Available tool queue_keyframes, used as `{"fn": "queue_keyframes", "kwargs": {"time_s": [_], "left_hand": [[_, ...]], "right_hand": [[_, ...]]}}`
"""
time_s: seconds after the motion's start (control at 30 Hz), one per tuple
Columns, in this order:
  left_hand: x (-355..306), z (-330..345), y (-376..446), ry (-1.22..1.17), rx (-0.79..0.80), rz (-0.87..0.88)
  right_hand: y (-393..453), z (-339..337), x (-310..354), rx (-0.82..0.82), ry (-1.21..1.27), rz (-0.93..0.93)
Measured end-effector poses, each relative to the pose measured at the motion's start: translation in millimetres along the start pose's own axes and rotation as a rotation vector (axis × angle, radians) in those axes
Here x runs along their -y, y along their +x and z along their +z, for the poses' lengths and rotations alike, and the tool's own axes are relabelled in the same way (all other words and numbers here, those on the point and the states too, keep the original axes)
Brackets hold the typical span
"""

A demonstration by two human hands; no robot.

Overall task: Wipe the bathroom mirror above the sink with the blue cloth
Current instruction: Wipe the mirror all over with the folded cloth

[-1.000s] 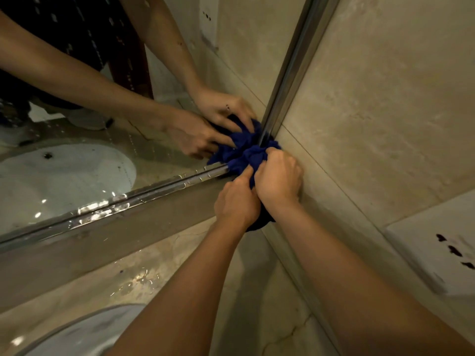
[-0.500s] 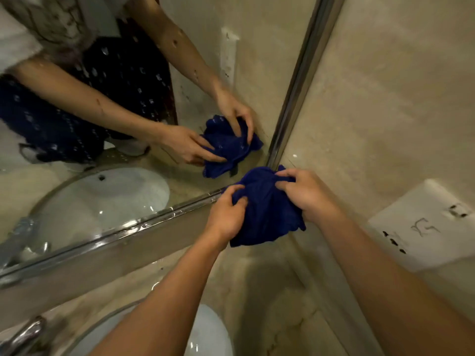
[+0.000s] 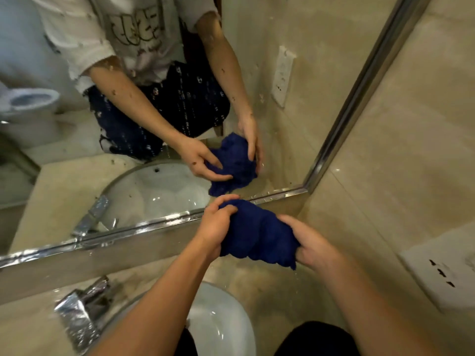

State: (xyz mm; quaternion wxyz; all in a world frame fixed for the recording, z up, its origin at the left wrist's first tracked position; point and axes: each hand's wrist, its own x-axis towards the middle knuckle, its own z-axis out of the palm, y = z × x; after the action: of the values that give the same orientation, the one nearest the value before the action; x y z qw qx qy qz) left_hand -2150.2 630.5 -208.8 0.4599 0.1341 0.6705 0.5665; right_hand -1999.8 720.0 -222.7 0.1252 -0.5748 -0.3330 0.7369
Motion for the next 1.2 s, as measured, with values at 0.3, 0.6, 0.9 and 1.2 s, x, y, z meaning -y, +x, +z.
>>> {"fn": "queue_keyframes", "kwargs": {"time_s": [0.3, 0.6, 0.9, 1.2], "left_hand": [[-9, -109, -27, 0.063, -0.315, -0.022], [-1, -227, -93, -0.064, -0.59, -0.119], [-33, -322, -167, 0.462, -0.817, -0.165], [13, -459, -204, 0.353, -0.912, -0.247]], "right_hand": [[6, 98, -27, 0.368, -0.204, 0.146], [-34, 209, -72, 0.499, -0.108, -0.047], [-66, 312, -133, 0.657, -0.36, 0.128], [-111, 427, -219, 0.641, -0.393, 0.565]]}}
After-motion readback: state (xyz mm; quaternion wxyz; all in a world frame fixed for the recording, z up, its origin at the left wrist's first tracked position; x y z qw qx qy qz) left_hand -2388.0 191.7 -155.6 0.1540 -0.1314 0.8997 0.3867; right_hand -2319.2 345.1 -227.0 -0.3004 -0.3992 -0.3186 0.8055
